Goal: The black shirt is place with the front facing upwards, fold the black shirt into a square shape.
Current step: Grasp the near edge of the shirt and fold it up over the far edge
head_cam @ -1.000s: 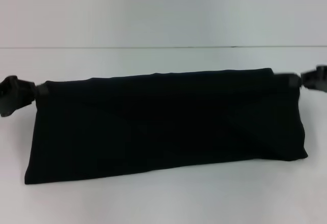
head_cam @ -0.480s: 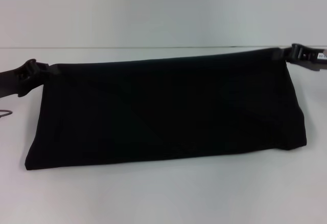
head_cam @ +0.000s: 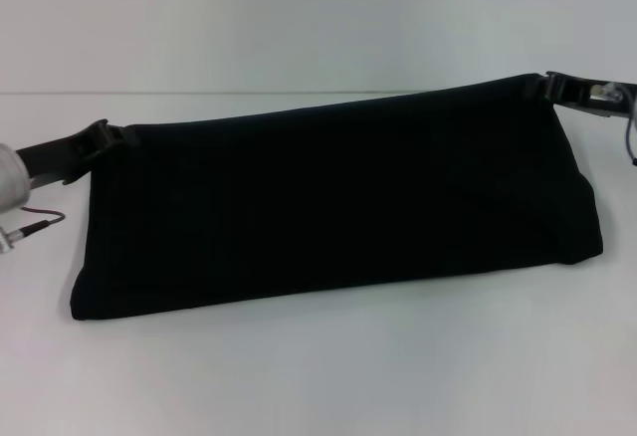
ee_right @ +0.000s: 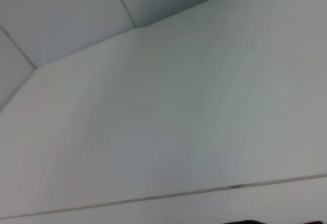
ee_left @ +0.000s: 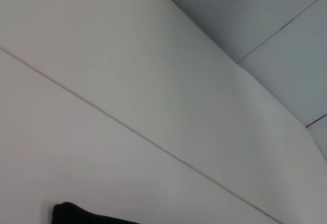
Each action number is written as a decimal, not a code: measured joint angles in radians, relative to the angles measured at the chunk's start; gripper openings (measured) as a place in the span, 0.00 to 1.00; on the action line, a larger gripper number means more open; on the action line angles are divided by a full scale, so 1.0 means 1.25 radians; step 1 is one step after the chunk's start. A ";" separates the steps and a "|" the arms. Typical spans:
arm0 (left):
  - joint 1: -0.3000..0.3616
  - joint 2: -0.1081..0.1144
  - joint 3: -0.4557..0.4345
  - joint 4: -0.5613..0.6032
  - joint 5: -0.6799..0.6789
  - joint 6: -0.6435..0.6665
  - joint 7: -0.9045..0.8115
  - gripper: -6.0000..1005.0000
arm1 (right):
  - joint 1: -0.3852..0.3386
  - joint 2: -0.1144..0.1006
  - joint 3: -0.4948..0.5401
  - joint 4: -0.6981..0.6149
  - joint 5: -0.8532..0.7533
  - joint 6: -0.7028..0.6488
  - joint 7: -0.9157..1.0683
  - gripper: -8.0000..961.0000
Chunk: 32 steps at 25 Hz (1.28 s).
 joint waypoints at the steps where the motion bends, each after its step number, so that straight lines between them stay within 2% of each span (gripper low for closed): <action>1: -0.003 -0.006 0.000 0.000 0.000 -0.014 0.007 0.04 | 0.002 0.008 -0.007 0.001 0.000 0.024 -0.003 0.06; 5: -0.016 -0.026 -0.001 0.000 -0.002 -0.050 0.036 0.04 | 0.008 0.038 -0.042 0.006 0.000 0.115 -0.020 0.06; 8: -0.025 -0.043 -0.001 0.000 -0.003 -0.078 0.058 0.04 | 0.018 0.051 -0.049 0.023 0.005 0.175 -0.050 0.06; 14: -0.034 -0.071 0.000 0.000 -0.039 -0.144 0.078 0.04 | 0.028 0.054 -0.050 0.071 0.122 0.240 -0.180 0.06; 18: -0.030 -0.086 -0.002 -0.003 -0.091 -0.164 0.110 0.05 | 0.025 0.054 -0.050 0.089 0.208 0.239 -0.284 0.16; 22: -0.023 -0.089 -0.007 -0.029 -0.163 -0.175 0.164 0.05 | 0.027 0.054 -0.050 0.102 0.225 0.248 -0.303 0.25; 27: -0.014 -0.084 -0.007 -0.045 -0.189 -0.188 0.174 0.22 | 0.015 0.054 -0.042 0.101 0.234 0.236 -0.295 0.40; 28: -0.011 -0.079 -0.007 -0.047 -0.189 -0.188 0.171 0.30 | 0.007 0.053 -0.041 0.098 0.242 0.228 -0.293 0.44; 30: -0.007 -0.071 -0.006 -0.053 -0.189 -0.188 0.168 0.45 | -0.015 0.048 -0.040 0.088 0.273 0.189 -0.291 0.44; 32: -0.002 -0.060 -0.008 -0.060 -0.189 -0.199 0.167 0.46 | -0.038 0.042 -0.041 0.080 0.303 0.133 -0.295 0.44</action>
